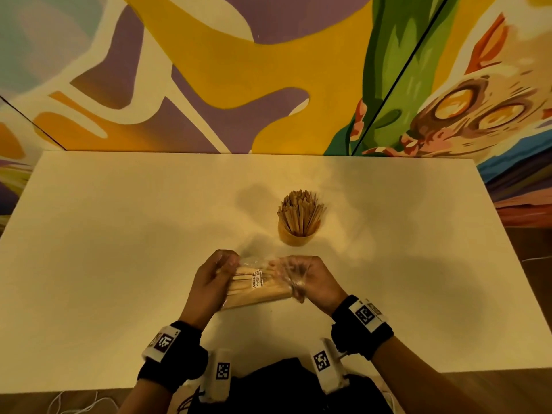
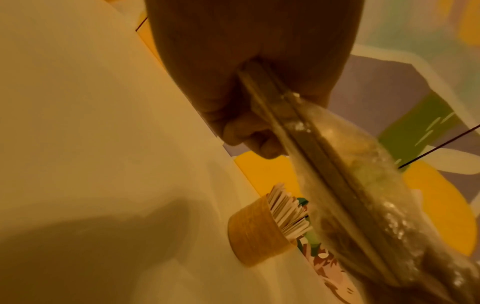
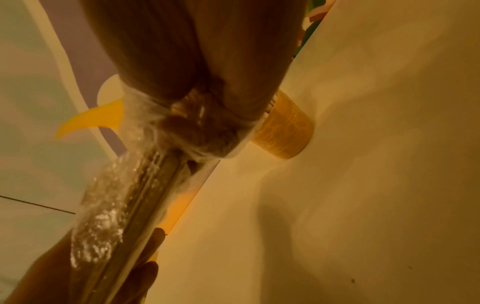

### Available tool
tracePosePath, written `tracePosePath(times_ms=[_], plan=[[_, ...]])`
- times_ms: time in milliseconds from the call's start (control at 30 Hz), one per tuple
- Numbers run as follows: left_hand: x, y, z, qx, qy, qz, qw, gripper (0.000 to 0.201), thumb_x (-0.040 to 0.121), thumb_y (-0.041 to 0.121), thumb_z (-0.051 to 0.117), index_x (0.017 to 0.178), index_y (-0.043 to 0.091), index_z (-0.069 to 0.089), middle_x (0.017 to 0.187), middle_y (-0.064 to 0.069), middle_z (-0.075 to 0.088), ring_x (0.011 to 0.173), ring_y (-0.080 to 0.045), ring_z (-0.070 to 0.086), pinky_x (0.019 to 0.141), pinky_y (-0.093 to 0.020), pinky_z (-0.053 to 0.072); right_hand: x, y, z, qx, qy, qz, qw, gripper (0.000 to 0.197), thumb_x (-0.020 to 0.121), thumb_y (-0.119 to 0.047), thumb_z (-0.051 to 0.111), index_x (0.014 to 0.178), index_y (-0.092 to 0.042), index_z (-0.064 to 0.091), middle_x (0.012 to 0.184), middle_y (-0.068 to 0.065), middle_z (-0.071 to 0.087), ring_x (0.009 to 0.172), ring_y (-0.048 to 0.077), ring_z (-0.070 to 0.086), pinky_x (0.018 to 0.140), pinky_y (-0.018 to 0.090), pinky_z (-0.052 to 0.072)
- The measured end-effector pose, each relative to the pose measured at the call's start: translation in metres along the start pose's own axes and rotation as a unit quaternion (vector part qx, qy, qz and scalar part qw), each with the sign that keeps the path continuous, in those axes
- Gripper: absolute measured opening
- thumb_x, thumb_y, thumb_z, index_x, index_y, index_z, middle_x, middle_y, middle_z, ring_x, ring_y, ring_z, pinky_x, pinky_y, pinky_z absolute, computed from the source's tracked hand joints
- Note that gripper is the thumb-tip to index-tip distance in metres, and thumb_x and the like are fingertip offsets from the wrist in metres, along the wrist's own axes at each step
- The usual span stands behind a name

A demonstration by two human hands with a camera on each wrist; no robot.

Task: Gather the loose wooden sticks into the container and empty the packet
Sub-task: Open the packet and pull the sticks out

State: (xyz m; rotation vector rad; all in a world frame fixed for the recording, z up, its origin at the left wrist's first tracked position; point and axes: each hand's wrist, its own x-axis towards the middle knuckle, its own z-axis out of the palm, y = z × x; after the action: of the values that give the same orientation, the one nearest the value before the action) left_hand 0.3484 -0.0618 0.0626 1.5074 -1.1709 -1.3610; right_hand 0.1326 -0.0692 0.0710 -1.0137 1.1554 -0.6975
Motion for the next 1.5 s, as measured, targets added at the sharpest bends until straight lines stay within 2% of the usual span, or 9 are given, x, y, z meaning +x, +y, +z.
tracePosePath(times_ms=[133, 267, 400, 533, 600, 800, 1033, 1300, 1500], plan=[[-0.004, -0.003, -0.003, -0.083, 0.067, -0.031, 0.994, 0.016, 0.093, 0.014, 0.060, 0.094, -0.001, 0.064, 0.083, -0.003, 0.069, 0.079, -0.014, 0.066, 0.071, -0.024, 0.055, 0.001, 0.001, -0.007, 0.032, 0.066, -0.011, 0.997, 0.022, 0.085, 0.015, 0.057, 0.099, 0.005, 0.070, 0.069, -0.001, 0.071, 0.040, 0.009, 0.041, 0.038, 0.017, 0.032], [-0.007, -0.004, -0.003, -0.121, 0.122, -0.041, 0.984, 0.012, 0.091, 0.011, 0.062, 0.088, 0.003, 0.070, 0.073, 0.000, 0.073, 0.069, -0.010, 0.068, 0.061, -0.019, 0.054, 0.003, 0.000, -0.007, 0.083, 0.072, -0.017, 0.994, 0.028, 0.090, 0.011, 0.051, 0.093, -0.005, 0.073, 0.072, 0.027, 0.055, 0.042, 0.014, 0.039, 0.040, 0.018, 0.031], [-0.008, -0.003, 0.003, -0.124, 0.083, -0.053, 0.987, 0.013, 0.090, 0.008, 0.062, 0.085, -0.002, 0.067, 0.074, -0.006, 0.070, 0.070, -0.013, 0.066, 0.063, -0.021, 0.053, 0.004, -0.001, -0.001, 0.062, 0.072, 0.009, 0.995, 0.012, 0.091, 0.009, 0.049, 0.095, 0.011, 0.060, 0.071, 0.002, 0.068, 0.044, 0.011, 0.041, 0.040, 0.016, 0.028], [-0.010, 0.002, 0.010, -0.135, 0.048, -0.084, 0.986, 0.018, 0.099, 0.015, 0.047, 0.094, 0.007, 0.064, 0.080, 0.004, 0.069, 0.075, -0.008, 0.066, 0.067, -0.019, 0.052, 0.004, -0.005, 0.005, 0.085, 0.088, 0.022, 0.992, 0.009, 0.093, 0.006, 0.052, 0.088, 0.000, 0.055, 0.058, -0.012, 0.060, 0.042, 0.005, 0.041, 0.038, 0.013, 0.026], [-0.011, 0.001, 0.008, -0.084, 0.079, -0.064, 0.991, 0.029, 0.102, 0.019, 0.041, 0.085, 0.009, 0.062, 0.074, 0.009, 0.066, 0.070, -0.004, 0.062, 0.065, -0.020, 0.048, 0.004, -0.006, 0.004, 0.094, 0.092, 0.010, 0.991, 0.011, 0.093, 0.009, 0.049, 0.090, 0.000, 0.054, 0.055, -0.014, 0.059, 0.037, 0.003, 0.037, 0.038, 0.013, 0.025], [-0.008, -0.005, -0.011, -0.078, 0.147, -0.034, 0.986, 0.028, 0.100, 0.014, 0.047, 0.078, 0.005, 0.063, 0.065, 0.003, 0.059, 0.062, -0.007, 0.053, 0.059, -0.022, 0.042, -0.001, -0.010, -0.007, 0.088, 0.086, -0.011, 0.992, 0.005, 0.088, 0.013, 0.056, 0.090, 0.017, 0.056, 0.056, -0.006, 0.065, 0.032, 0.008, 0.037, 0.038, 0.013, 0.024], [-0.007, 0.002, 0.007, -0.030, 0.113, -0.004, 0.993, 0.018, 0.094, 0.006, 0.057, 0.078, 0.005, 0.066, 0.078, -0.002, 0.068, 0.069, -0.005, 0.063, 0.062, -0.015, 0.049, -0.002, -0.009, 0.009, 0.074, 0.079, 0.002, 0.994, 0.014, 0.083, -0.002, 0.070, 0.091, 0.009, 0.066, 0.051, 0.001, 0.059, 0.032, 0.011, 0.042, 0.034, 0.017, 0.033], [-0.008, -0.009, -0.011, -0.017, 0.144, -0.003, 0.989, 0.019, 0.095, 0.005, 0.055, 0.081, 0.006, 0.069, 0.053, 0.010, 0.057, 0.050, 0.000, 0.048, 0.050, -0.011, 0.039, -0.003, -0.006, -0.014, 0.092, 0.127, 0.013, 0.988, 0.006, 0.084, 0.008, 0.064, 0.083, 0.004, 0.069, 0.050, 0.007, 0.058, 0.033, 0.014, 0.038, 0.038, 0.017, 0.029], [-0.009, -0.022, -0.036, -0.010, 0.146, -0.019, 0.989, 0.018, 0.095, 0.006, 0.056, 0.083, 0.003, 0.070, 0.061, -0.002, 0.055, 0.051, -0.002, 0.048, 0.052, -0.010, 0.040, -0.004, -0.007, -0.043, 0.076, 0.164, 0.021, 0.983, 0.007, 0.086, 0.005, 0.064, 0.086, 0.011, 0.068, 0.044, 0.009, 0.050, 0.032, 0.015, 0.038, 0.037, 0.019, 0.030]])
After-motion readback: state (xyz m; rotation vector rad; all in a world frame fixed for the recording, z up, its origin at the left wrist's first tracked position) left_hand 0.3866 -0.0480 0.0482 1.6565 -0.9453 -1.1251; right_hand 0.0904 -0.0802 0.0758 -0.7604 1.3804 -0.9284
